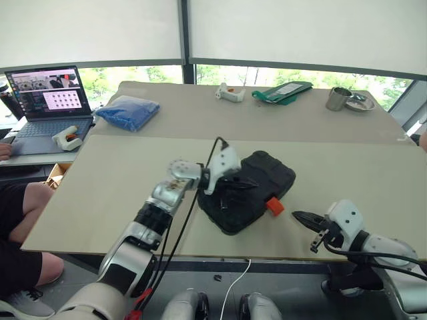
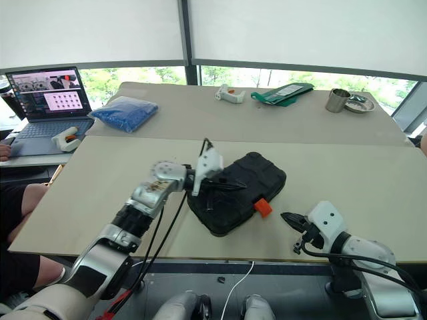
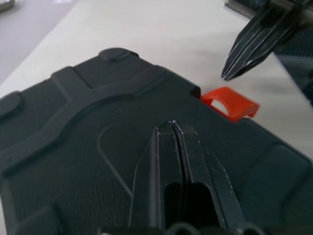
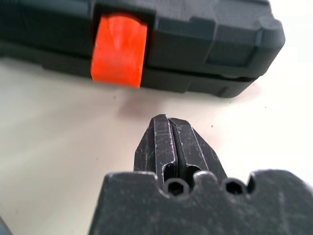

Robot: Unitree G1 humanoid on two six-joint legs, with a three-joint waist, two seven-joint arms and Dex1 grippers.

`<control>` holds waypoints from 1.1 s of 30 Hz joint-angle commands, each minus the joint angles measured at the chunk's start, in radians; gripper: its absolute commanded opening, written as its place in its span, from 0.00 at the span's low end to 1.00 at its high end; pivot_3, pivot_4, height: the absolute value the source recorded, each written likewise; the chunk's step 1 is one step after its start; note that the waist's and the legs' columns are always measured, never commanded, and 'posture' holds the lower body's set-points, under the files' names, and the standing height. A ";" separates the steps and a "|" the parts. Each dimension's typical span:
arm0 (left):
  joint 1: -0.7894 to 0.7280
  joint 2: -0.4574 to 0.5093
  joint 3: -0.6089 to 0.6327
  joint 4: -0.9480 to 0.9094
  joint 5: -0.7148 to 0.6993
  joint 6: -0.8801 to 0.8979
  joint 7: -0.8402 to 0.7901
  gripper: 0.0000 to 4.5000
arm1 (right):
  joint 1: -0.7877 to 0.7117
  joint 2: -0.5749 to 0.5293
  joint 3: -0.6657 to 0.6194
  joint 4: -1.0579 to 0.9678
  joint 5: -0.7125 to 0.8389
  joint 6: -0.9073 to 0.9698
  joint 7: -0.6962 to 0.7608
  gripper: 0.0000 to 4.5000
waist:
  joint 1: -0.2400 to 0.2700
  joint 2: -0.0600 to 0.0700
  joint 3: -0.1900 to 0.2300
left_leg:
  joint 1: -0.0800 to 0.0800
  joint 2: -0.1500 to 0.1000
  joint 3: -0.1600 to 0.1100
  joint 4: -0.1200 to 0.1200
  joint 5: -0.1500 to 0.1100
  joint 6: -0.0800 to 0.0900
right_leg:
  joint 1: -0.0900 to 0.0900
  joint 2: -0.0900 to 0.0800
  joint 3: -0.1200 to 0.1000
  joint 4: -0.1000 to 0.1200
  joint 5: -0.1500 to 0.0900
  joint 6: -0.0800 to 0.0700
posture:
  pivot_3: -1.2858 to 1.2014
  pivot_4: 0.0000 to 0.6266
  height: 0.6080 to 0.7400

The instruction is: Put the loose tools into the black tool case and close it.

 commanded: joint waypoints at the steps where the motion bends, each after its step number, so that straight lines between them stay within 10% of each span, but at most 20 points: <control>1: 0.064 0.009 -0.077 0.069 0.079 0.038 -0.009 0.02 | -0.028 0.005 -0.007 -0.064 0.024 0.017 -0.015 0.00 | 0.000 0.002 -0.004 | 0.002 0.000 0.000 0.000 -0.001 0.002 | 0.001 0.000 0.000 0.000 -0.001 0.000 | 0.52 0.24 1.00; 33: 0.112 0.006 0.028 -0.003 0.020 0.156 0.028 0.02 | -0.148 0.080 0.166 0.047 -0.135 -0.071 -0.071 0.00 | -0.012 0.002 -0.009 | 0.006 0.000 0.000 0.000 -0.007 0.010 | 0.003 -0.001 0.002 0.000 -0.003 -0.003 | 0.52 0.24 1.00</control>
